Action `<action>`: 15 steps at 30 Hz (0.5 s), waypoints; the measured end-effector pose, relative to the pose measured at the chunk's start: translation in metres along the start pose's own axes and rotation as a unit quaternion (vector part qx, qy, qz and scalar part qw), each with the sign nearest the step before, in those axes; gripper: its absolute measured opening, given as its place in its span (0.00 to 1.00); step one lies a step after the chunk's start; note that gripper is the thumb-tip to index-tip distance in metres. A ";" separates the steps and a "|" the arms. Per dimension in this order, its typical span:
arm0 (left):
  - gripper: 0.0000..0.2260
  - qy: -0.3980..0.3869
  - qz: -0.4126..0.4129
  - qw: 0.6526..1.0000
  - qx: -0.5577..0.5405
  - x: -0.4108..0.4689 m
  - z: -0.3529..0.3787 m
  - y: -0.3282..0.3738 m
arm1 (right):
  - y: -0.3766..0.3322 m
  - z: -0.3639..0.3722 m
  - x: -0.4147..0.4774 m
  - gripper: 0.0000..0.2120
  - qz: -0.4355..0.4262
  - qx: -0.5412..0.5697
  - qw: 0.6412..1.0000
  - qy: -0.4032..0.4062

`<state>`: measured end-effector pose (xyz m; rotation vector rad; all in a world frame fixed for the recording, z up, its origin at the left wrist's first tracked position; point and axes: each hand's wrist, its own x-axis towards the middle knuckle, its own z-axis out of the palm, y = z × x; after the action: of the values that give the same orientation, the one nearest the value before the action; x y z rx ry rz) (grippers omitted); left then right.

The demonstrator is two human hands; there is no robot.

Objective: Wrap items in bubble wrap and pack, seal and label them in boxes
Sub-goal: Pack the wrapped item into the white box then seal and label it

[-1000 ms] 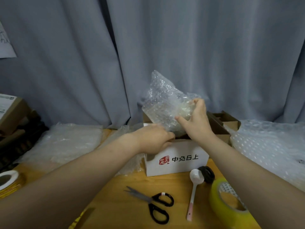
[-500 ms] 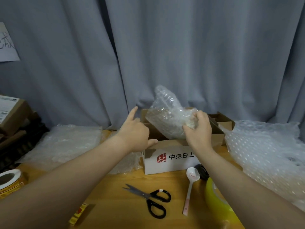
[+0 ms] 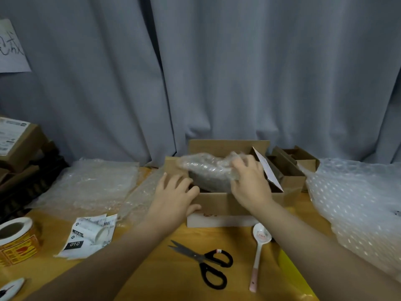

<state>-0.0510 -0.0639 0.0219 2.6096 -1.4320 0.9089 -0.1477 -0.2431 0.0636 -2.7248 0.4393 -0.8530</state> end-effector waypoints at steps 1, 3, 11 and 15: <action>0.16 0.014 0.004 1.000 -0.002 -0.002 0.003 -0.005 | 0.006 -0.001 0.000 0.17 0.030 0.015 0.999 0.006; 0.15 0.027 0.010 1.000 -0.008 -0.004 0.008 -0.009 | 0.011 -0.003 0.003 0.16 0.061 0.032 0.998 0.011; 0.17 0.062 -0.005 0.996 -0.056 -0.003 0.015 -0.011 | -0.053 0.038 0.023 0.14 0.010 -0.002 0.993 -0.121; 0.18 0.063 -0.020 0.996 -0.067 0.000 0.015 -0.013 | -0.052 0.039 0.049 0.18 0.066 0.178 0.942 -0.276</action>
<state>-0.0338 -0.0605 0.0126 2.4291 -1.3549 0.9194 -0.0756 -0.2068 0.0747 -2.4131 0.3036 -0.0928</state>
